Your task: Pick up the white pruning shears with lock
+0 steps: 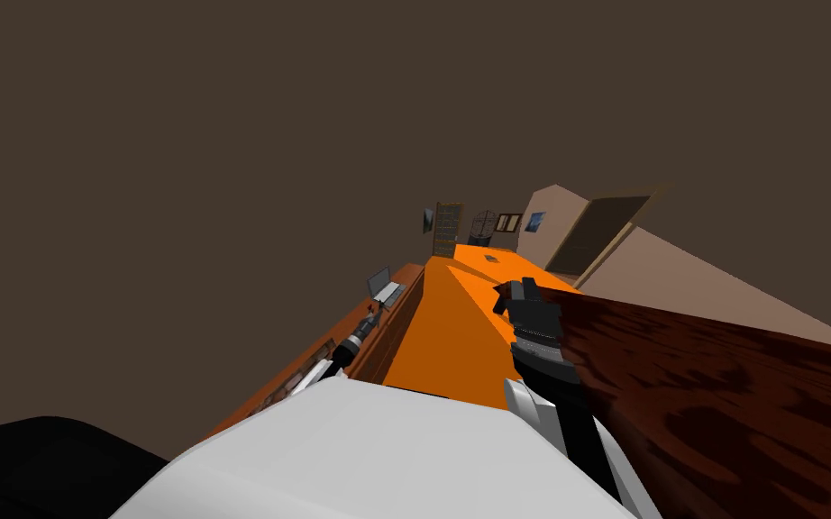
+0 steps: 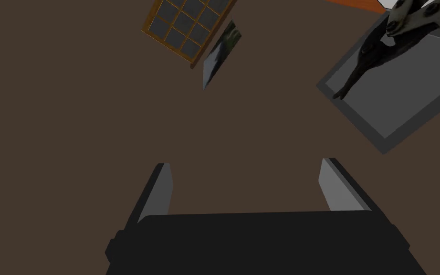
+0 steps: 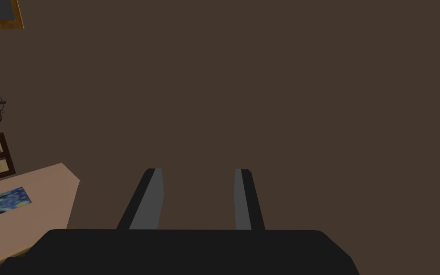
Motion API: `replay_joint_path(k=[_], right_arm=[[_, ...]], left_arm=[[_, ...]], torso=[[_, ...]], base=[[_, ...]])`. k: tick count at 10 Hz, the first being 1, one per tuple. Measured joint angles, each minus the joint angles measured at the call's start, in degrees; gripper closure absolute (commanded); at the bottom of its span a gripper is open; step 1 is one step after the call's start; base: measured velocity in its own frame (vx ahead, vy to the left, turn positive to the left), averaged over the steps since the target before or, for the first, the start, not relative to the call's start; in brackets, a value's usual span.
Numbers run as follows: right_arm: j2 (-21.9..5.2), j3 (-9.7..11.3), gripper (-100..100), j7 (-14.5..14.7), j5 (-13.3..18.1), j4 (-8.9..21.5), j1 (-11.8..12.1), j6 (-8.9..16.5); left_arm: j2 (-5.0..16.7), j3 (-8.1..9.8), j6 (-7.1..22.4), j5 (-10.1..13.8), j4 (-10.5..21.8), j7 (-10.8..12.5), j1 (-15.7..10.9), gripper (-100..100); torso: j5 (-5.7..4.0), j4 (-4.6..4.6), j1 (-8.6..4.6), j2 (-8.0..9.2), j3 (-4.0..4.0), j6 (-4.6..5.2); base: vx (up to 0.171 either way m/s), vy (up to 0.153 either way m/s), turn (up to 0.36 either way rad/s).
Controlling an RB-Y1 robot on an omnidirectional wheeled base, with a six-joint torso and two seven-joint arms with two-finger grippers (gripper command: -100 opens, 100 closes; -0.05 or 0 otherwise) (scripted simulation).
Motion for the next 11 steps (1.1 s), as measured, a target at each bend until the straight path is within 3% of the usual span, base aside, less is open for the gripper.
replay_joint_path(k=[11], right_arm=[[0.0, 0.0, 0, 0.0, 0.0, 0.0, 0.0, 0.0]], left_arm=[[4.0, 1.64, 1.8, -7.6, 17.2, -8.8, -3.4, -100]], torso=[[0.00, -0.02, 0.03, -0.09, -0.05, -0.02]], base=[[0.039, 0.032, -0.091]])
